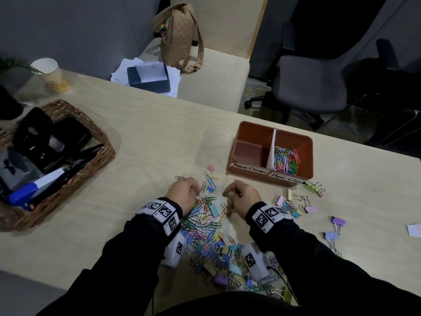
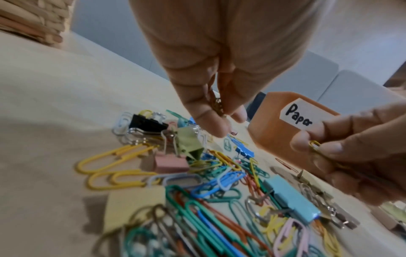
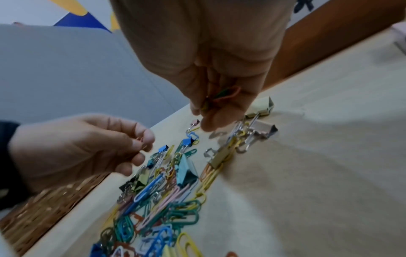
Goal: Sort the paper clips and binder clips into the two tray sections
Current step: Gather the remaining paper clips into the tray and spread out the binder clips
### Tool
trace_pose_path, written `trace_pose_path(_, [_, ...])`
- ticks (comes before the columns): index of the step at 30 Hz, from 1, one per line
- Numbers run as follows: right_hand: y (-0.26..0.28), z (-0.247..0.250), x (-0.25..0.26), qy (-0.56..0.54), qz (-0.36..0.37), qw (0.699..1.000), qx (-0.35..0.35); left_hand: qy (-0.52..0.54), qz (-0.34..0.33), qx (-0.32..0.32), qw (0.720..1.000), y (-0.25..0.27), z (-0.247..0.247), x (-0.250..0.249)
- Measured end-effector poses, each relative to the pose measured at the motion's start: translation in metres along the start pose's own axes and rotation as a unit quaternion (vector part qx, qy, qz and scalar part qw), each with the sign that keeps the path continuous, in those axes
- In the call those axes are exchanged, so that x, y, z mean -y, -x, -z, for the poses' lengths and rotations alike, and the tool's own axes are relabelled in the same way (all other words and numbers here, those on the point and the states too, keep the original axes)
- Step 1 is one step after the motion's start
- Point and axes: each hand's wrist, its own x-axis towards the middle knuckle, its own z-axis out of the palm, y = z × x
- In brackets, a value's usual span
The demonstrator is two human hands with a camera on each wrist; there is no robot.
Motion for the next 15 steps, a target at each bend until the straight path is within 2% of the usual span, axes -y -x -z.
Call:
trace_pose_path(3, [0.001, 0.000, 0.000, -0.005, -0.029, 0.999, 0.020, 0.022, 0.027, 0.019, 0.999, 0.004, 0.000, 0.002])
trace_pose_path(5, [0.003, -0.002, 0.000, -0.005, -0.022, 0.999, 0.026, 0.007, 0.031, 0.030, 0.999, 0.006, -0.002, 0.003])
trace_pose_path(7, [0.008, 0.000, 0.002, 0.099, 0.015, 0.994, 0.035, -0.049, 0.021, 0.030, 0.998, 0.010, -0.003, 0.003])
trace_pose_path(10, [0.015, 0.005, 0.008, 0.297, 0.104, 0.946, 0.081, -0.172, -0.005, 0.026, 0.985, 0.017, 0.000, 0.000])
trace_pose_path(13, [0.016, -0.001, 0.008, 0.394, 0.143, 0.900, 0.118, -0.230, -0.018, 0.031, 0.972, 0.018, -0.002, 0.002])
trace_pose_path(15, [0.016, -0.006, 0.005, 0.424, 0.162, 0.883, 0.119, -0.243, -0.024, 0.040, 0.969, 0.016, -0.004, 0.003])
